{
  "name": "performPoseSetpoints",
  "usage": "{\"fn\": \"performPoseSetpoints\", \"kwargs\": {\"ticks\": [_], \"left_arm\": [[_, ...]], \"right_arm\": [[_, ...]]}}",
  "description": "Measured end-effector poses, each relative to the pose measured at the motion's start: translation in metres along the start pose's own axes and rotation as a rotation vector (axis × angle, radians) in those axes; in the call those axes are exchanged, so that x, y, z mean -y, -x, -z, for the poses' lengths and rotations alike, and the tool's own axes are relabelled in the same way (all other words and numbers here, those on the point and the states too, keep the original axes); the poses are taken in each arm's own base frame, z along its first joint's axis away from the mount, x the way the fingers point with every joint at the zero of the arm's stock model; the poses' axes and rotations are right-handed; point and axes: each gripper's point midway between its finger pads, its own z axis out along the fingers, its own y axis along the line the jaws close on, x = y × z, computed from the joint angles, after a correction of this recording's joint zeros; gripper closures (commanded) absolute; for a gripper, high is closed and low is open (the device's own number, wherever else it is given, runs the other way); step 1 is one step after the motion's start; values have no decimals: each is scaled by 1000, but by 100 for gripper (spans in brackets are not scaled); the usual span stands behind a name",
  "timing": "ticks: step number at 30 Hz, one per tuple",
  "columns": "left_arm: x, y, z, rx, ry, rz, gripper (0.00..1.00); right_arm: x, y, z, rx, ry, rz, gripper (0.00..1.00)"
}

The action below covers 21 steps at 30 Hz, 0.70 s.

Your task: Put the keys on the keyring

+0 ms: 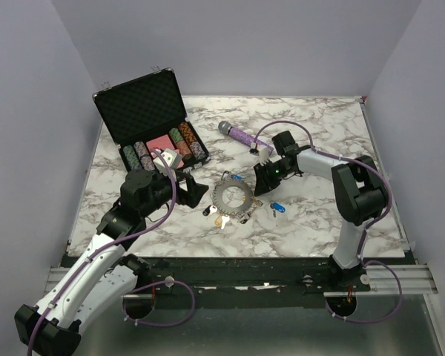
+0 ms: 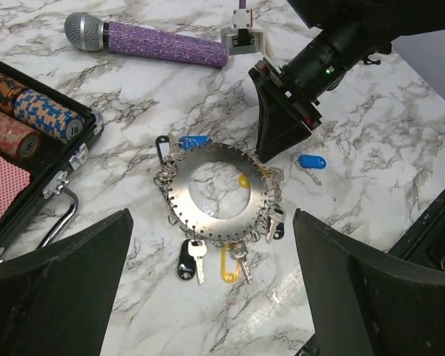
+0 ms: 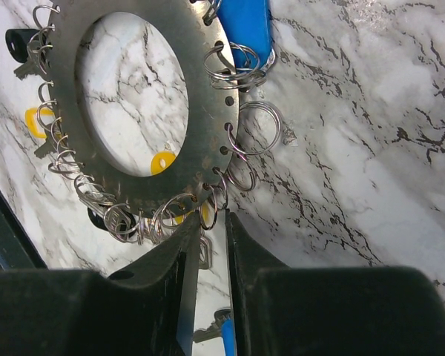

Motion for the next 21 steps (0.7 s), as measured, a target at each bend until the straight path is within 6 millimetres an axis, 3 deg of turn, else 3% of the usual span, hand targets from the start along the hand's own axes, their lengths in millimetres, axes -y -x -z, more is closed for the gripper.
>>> {"fn": "performPoseSetpoints", "kwargs": {"ticks": [4,14,21], "left_arm": [[0,0,0,1,-1,0,3],[1,1,1,4,-2,-1,3],[1,1,1,5,-4,-1,3]], "right_arm": [[0,1,0,3,-1,-4,76],[0,1,-1,5,-1,-8,98],[-2,3,-1,12,15,-1,99]]}}
